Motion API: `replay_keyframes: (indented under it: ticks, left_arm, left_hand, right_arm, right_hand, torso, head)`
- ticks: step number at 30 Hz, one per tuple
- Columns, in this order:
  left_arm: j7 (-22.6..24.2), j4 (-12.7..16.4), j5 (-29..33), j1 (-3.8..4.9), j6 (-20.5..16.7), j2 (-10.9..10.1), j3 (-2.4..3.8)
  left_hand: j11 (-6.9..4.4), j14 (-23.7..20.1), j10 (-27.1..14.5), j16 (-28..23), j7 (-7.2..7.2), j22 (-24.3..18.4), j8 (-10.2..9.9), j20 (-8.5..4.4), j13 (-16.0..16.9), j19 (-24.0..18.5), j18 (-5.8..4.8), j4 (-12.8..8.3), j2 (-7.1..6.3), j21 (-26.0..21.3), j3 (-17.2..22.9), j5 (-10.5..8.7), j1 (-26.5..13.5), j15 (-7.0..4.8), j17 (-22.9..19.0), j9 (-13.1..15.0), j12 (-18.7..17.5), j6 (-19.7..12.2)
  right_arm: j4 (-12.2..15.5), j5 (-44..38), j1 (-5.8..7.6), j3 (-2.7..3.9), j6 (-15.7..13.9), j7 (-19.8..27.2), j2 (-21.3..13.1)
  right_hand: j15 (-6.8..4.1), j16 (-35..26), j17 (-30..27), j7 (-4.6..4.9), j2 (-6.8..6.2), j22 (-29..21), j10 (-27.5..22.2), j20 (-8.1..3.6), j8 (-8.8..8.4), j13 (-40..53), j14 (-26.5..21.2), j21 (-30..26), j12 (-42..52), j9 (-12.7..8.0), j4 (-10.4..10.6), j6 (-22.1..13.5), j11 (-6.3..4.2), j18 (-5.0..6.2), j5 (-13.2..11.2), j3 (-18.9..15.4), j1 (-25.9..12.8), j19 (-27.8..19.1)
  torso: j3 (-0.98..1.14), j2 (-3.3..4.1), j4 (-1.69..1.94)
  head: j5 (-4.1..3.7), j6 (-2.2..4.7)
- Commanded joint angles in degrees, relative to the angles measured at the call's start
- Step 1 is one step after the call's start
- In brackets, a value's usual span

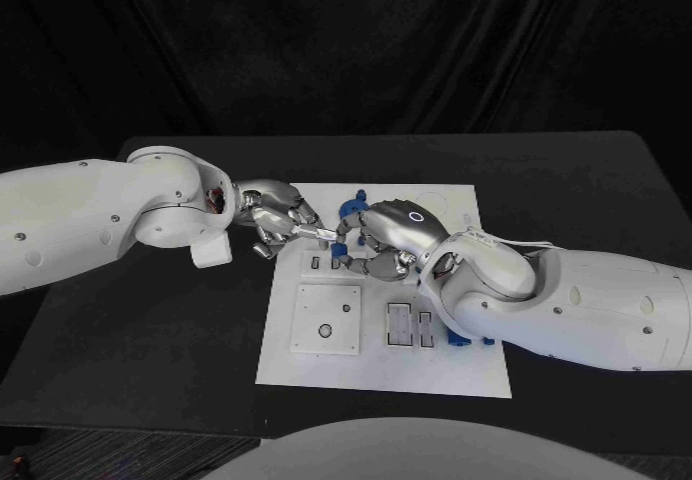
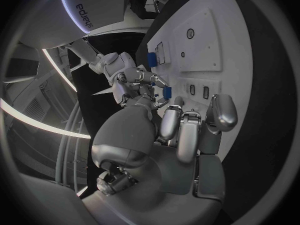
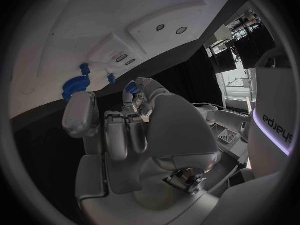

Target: Assemble the parts on the task board

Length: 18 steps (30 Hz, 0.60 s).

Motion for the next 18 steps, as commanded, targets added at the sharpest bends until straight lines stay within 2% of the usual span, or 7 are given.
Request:
replay_keyframes:
  ticks: [1,5,10,14,18]
  left_arm:
    - [3.76,-0.12,0.56,-0.38,-0.12,0.41,0.04]
    - [4.08,-0.38,0.56,-0.69,-0.09,0.84,0.04]
    - [4.15,-0.75,0.56,-0.93,-0.07,1.19,0.04]
    - [3.96,-0.97,0.56,-1.06,0.09,1.33,0.04]
    - [3.94,-1.15,0.56,-1.27,0.25,1.49,0.04]
  left_hand:
    - [0.22,0.07,-0.28,-0.08,0.02,8.04,-0.35,0.22,4.43,-0.16,0.39,-0.02,0.02,-0.24,-0.34,0.50,0.83,0.47,9.85,-0.74,-0.03,0.53]
    - [0.37,-0.01,-0.38,-0.07,0.11,8.02,-0.74,0.36,4.39,-0.23,0.41,-0.30,0.50,-0.35,-0.34,1.42,1.62,0.62,9.80,-2.06,-0.01,0.92]
    - [0.41,-0.17,-0.61,-0.05,0.13,7.99,-1.26,0.51,4.24,-0.36,0.47,-1.23,1.09,-0.54,-0.25,5.14,3.28,0.70,9.67,-4.63,-0.01,1.75]
    - [0.38,-0.37,-0.85,-0.09,0.10,7.94,-1.37,0.52,4.08,-0.51,0.51,-1.67,1.35,-0.71,-0.10,6.63,3.97,0.69,9.50,-5.53,-0.12,2.04]
    - [0.25,-0.43,-0.99,-0.09,-0.05,7.91,-1.32,0.47,3.98,-0.62,0.55,-2.48,1.69,-0.86,0.33,9.40,5.12,0.61,9.44,-6.75,-0.16,2.83]
  right_arm:
    - [0.16,0.54,0.11,0.02,-1.25,0.80,0.09]
    - [0.17,0.58,0.12,0.02,-1.17,0.86,0.18]
    - [0.20,0.59,0.12,0.02,-1.13,0.85,0.20]
    - [0.25,0.60,0.12,0.02,-1.10,0.85,0.21]
    - [0.27,0.60,0.12,0.02,-1.08,0.85,0.25]
  right_hand:
    - [-0.29,0.29,14.93,-0.94,0.14,8.35,6.06,-0.28,0.19,15.07,5.87,0.21,0.31,0.12,-0.10,1.48,-0.48,0.63,-0.39,0.33,-0.61,0.29]
    - [-0.29,0.29,14.93,-0.94,0.14,8.35,6.06,-0.28,0.19,15.07,5.87,0.21,0.31,0.12,-0.10,1.48,-0.48,0.63,-0.39,0.33,-0.61,0.29]
    - [-0.29,0.29,14.93,-0.94,0.14,8.35,6.06,-0.28,0.19,15.07,5.87,0.21,0.31,0.12,-0.10,1.48,-0.48,0.63,-0.39,0.33,-0.61,0.29]
    - [-0.29,0.29,14.93,-0.94,0.14,8.35,6.06,-0.28,0.19,15.07,5.87,0.21,0.31,0.12,-0.10,1.48,-0.48,0.63,-0.39,0.33,-0.61,0.29]
    - [-0.30,0.27,14.87,-0.96,0.15,8.33,6.06,-0.29,0.17,15.07,5.86,0.12,0.31,0.15,-0.10,1.51,-0.50,0.64,-0.53,0.43,-0.68,0.27]
  torso:
    - [-0.04,0.04,0.03]
    - [-0.04,0.06,0.03]
    - [-0.03,0.08,-0.01]
    - [0.00,0.11,0.03]
    - [-0.01,0.09,0.01]
  head:
    - [0.01,0.08]
    - [-0.01,0.13]
    - [0.13,0.06]
    - [0.17,0.01]
    - [0.20,0.00]
